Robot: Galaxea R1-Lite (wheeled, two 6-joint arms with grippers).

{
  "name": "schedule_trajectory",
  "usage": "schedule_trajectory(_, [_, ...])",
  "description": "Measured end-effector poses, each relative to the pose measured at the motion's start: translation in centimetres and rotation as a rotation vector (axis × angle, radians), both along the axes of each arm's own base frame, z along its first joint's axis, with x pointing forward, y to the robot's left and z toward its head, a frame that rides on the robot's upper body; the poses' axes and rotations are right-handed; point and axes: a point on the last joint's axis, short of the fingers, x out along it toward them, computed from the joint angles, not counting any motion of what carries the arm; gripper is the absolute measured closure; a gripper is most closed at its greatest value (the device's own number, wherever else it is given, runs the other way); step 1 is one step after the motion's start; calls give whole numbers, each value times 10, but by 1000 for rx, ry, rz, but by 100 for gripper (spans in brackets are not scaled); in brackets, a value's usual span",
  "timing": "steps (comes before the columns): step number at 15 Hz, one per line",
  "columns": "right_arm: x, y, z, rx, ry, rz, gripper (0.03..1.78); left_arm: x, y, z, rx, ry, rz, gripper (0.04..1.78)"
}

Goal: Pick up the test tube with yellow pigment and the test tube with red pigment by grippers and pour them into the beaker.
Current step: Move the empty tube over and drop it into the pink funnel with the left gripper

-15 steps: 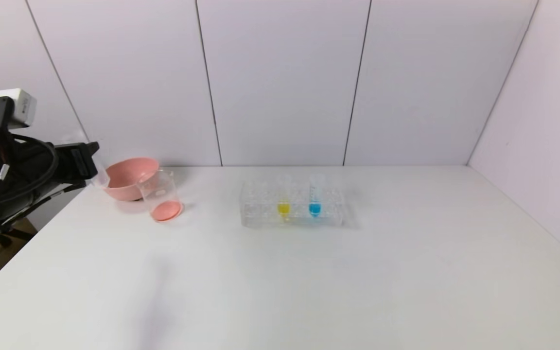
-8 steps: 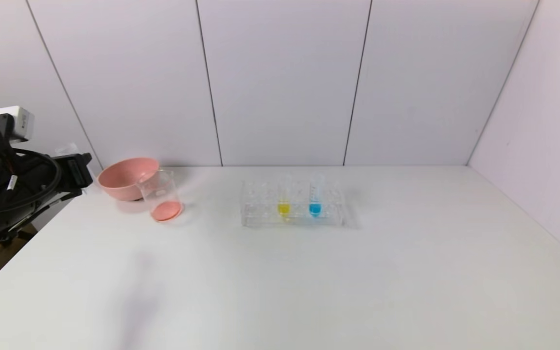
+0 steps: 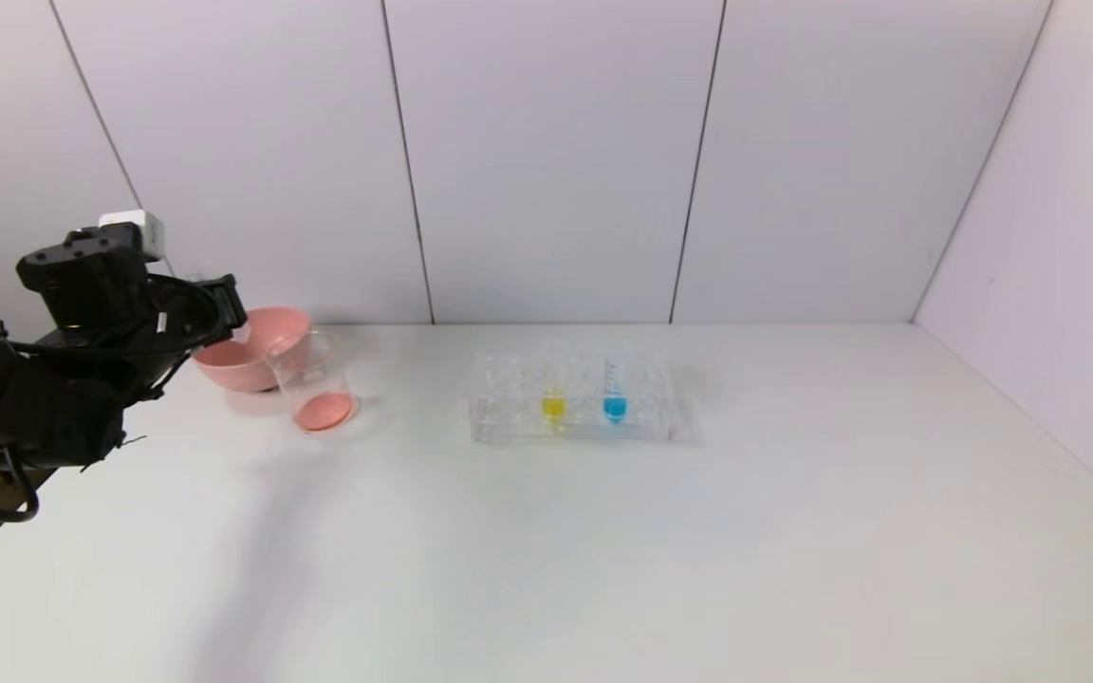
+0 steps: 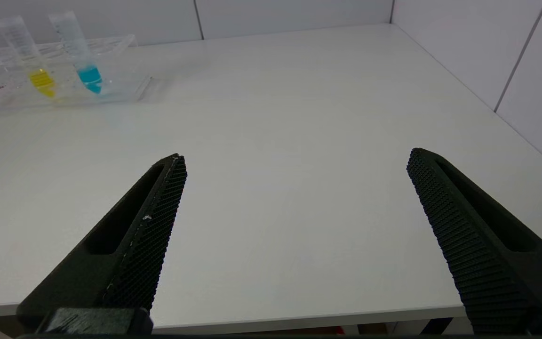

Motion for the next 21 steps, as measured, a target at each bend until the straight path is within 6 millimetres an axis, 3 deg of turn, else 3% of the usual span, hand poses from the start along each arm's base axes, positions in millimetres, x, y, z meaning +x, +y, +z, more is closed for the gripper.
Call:
schedule_trajectory(5, [0, 0, 0, 0, 0, 0, 10, 47, 6, -23, -4, 43, 3, 138])
schedule_trajectory(12, [0, 0, 0, 0, 0, 0, 10, 66, 8, -35, -6, 72, 2, 130])
schedule_trajectory(15, [0, 0, 0, 0, 0, 0, 10, 68, 7, -34, -3, 65, 1, 102])
schedule_trajectory(18, [0, 0, 0, 0, 0, 0, 10, 69, 7, -32, 17, 65, 0, 53])
schedule_trajectory(21, [0, 0, 0, 0, 0, 0, 10, 69, 7, -29, 21, 58, 0, 18])
